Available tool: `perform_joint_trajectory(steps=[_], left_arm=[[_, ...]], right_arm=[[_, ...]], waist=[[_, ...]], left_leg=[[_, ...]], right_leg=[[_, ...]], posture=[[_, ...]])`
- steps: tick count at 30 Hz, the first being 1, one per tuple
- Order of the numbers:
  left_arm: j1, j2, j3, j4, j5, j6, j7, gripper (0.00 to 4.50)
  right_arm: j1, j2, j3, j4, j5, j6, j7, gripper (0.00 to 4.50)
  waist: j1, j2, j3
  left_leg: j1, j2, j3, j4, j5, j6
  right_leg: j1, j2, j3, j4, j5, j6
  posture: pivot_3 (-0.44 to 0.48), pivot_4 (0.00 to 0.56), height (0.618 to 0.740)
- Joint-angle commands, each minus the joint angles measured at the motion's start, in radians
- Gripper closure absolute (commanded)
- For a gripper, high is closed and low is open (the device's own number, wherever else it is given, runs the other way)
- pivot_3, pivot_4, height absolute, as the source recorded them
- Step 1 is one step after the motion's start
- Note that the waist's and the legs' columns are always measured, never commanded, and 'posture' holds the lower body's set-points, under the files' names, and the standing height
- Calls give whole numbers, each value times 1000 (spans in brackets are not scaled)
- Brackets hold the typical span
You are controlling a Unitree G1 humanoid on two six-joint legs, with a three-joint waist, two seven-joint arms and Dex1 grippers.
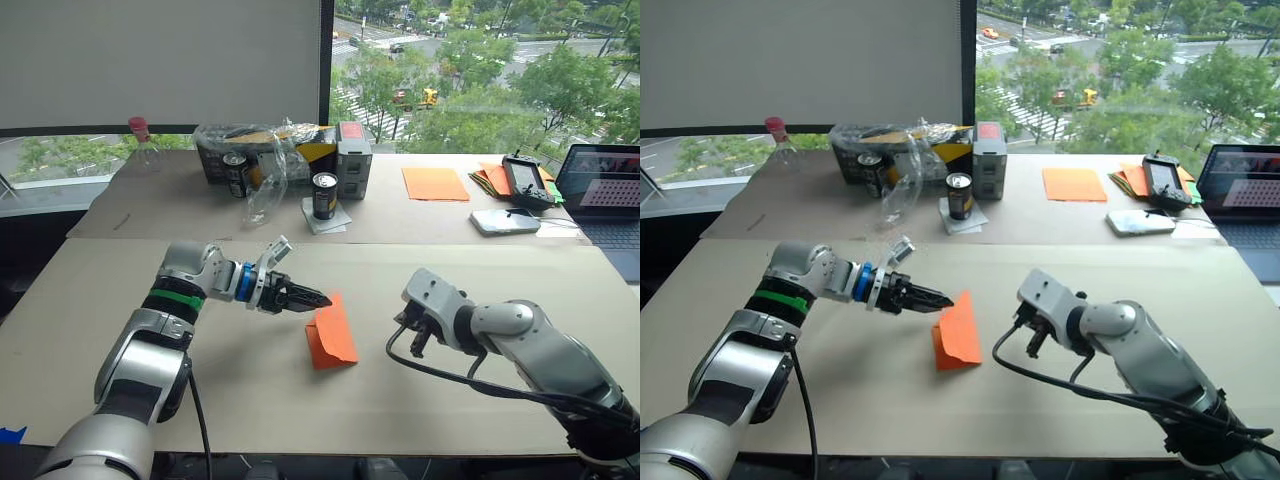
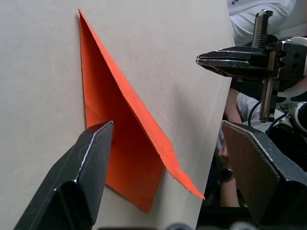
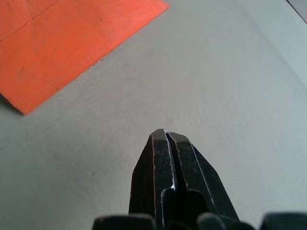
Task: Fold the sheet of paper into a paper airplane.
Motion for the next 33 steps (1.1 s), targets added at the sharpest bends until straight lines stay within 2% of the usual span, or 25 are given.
perform_joint_trajectory(steps=[1, 5, 8, 15, 17, 20, 24, 26, 29, 33], left_arm=[[-53, -19, -26, 60, 40, -68, -53, 666], [-84, -49, -55, 131, 86, -118, -95, 666], [-106, -75, -55, 190, 116, -144, -104, 1425], [-98, -91, -38, 209, 165, -177, -118, 3808], [-104, -99, 29, 226, 139, -112, -69, 4446], [-115, -118, 169, 247, 100, 7, 50, 4446], [-46, -136, 327, 103, 31, 94, 149, 4446], [15, -206, 510, -10, 17, 74, 346, 4446], [65, -323, 753, -148, 14, 156, 582, 4446], [99, -508, 965, -337, 34, 273, 809, 4446]], right_arm=[[13, -1, -55, -56, 11, 24, -24, 4500], [21, 1, -69, -73, 15, 37, -35, 4500], [20, -1, -77, -88, 23, 50, -44, 4500], [-7, -9, -97, -108, 44, 74, -52, 4500], [-3, -15, -102, -112, 44, 77, -56, 4500], [6, -19, -105, -119, 45, 78, -59, 4500], [6, -16, -104, -122, 46, 82, -62, 4500], [-2, -7, -104, -122, 54, 82, -58, 4500], [-24, 6, -108, -119, 71, 84, -51, 4500], [-42, 6, -96, -102, 76, 78, -52, 4500]], waist=[[0, 0, 0], [-1, 0, 0], [0, 0, 0], [-1, 0, 0], [0, 0, 0], [0, 0, 0], [-2, 0, 0], [-1, 0, 0], [3, 0, 0], [6, 0, 0]], left_leg=[[0, 0, 0, 0, 0, 0], [0, 0, 0, 0, 0, 0], [0, 0, 0, 0, 0, 0], [0, 0, 0, 0, 0, 0], [0, 0, 0, 0, 0, 0], [0, 0, 0, 0, 0, 0], [0, 0, 0, 1, 0, 0], [0, 0, 0, 1, 0, 0], [0, 0, -1, 2, 0, 0], [0, -1, -1, 3, 0, 0]], right_leg=[[0, 0, 0, 0, 0, 0], [0, 0, 0, 0, 0, 0], [0, 0, 0, 0, 0, 0], [0, 0, 0, 0, 0, 0], [0, 0, 0, 0, 0, 0], [0, 0, 0, 0, 0, 0], [0, 0, 0, 1, 0, 0], [0, 0, 0, 1, 0, 0], [0, -1, 0, 2, 1, 0], [0, -1, 0, 2, 1, 1]], posture=[[0, 150, 732], [0, 150, 732], [0, 150, 732], [0, 150, 732], [0, 150, 732], [0, 150, 732], [0, 150, 732], [0, 150, 732], [0, 150, 732], [0, 150, 732]])
